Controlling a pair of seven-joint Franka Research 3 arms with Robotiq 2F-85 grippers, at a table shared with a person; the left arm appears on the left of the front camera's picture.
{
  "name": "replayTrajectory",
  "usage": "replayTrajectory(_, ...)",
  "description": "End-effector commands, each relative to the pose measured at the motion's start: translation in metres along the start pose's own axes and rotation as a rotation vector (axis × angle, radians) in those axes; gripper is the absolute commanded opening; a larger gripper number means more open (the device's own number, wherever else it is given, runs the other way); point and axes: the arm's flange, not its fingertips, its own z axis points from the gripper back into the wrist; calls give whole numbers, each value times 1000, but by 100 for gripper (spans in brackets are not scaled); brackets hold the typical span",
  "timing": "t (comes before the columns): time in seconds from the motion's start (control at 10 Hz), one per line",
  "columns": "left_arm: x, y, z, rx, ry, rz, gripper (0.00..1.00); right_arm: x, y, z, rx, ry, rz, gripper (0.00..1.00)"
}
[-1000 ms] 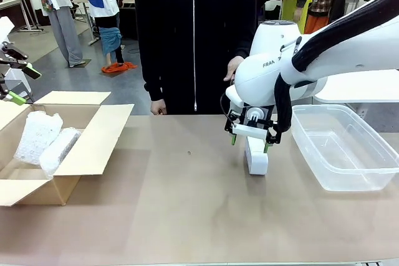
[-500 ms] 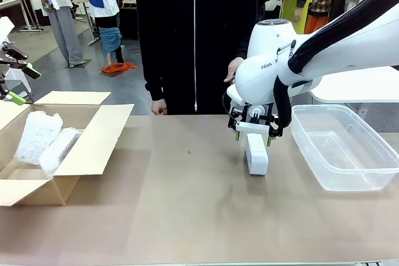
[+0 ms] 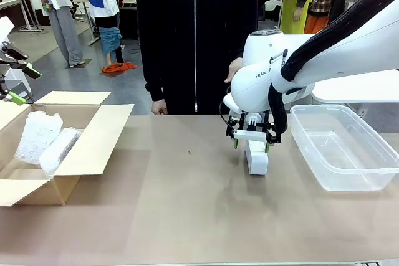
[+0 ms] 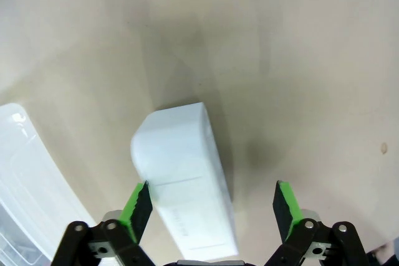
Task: Separate and place wrapped and unwrapped clocks.
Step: Pick up the Digital clock indicated by the person.
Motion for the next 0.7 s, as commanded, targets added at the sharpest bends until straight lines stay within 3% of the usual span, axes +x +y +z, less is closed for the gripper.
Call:
replayTrajectory(0.0, 0, 0, 1, -2, -12, 3, 100, -10, 7, -8, 45, 9, 38, 100)
replayTrajectory(0.6, 0, 0, 1, -2, -12, 3, 100, -10, 5, -19, 48, -7, 39, 100)
